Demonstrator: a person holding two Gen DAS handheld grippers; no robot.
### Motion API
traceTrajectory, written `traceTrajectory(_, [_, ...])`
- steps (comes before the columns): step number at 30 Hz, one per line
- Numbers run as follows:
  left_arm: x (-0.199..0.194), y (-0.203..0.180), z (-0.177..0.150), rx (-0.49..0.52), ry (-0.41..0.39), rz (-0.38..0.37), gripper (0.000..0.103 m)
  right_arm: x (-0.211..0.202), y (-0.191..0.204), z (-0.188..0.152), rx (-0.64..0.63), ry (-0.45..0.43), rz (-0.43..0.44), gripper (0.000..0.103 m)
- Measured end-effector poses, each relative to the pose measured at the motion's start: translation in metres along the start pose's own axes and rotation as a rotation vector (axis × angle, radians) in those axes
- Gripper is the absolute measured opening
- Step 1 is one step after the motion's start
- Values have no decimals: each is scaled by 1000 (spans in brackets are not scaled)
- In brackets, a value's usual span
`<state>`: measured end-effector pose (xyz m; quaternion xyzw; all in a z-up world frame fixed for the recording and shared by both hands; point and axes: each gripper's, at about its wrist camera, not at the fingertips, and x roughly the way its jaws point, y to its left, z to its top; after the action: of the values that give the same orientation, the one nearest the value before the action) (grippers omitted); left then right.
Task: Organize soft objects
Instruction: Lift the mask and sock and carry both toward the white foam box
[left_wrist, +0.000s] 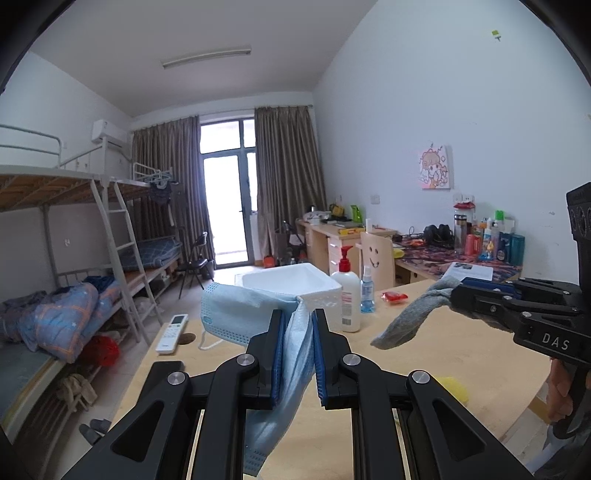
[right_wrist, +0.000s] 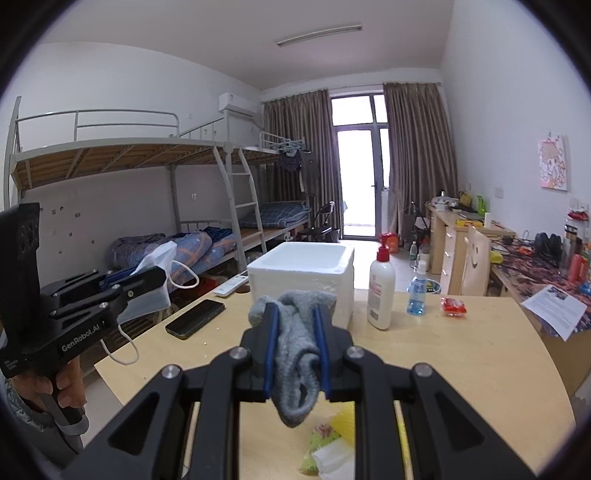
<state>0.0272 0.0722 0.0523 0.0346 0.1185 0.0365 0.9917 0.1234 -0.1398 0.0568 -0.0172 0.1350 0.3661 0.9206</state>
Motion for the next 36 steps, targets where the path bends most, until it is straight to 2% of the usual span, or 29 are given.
traceTrajectory(18, [44,28,19,-16,31,-15,15,41,2,25,-23,55,6,23])
traceTrajectory(36, [92,51,51,-32,56,-46,15,86,-2,76,-47,83,-7,23])
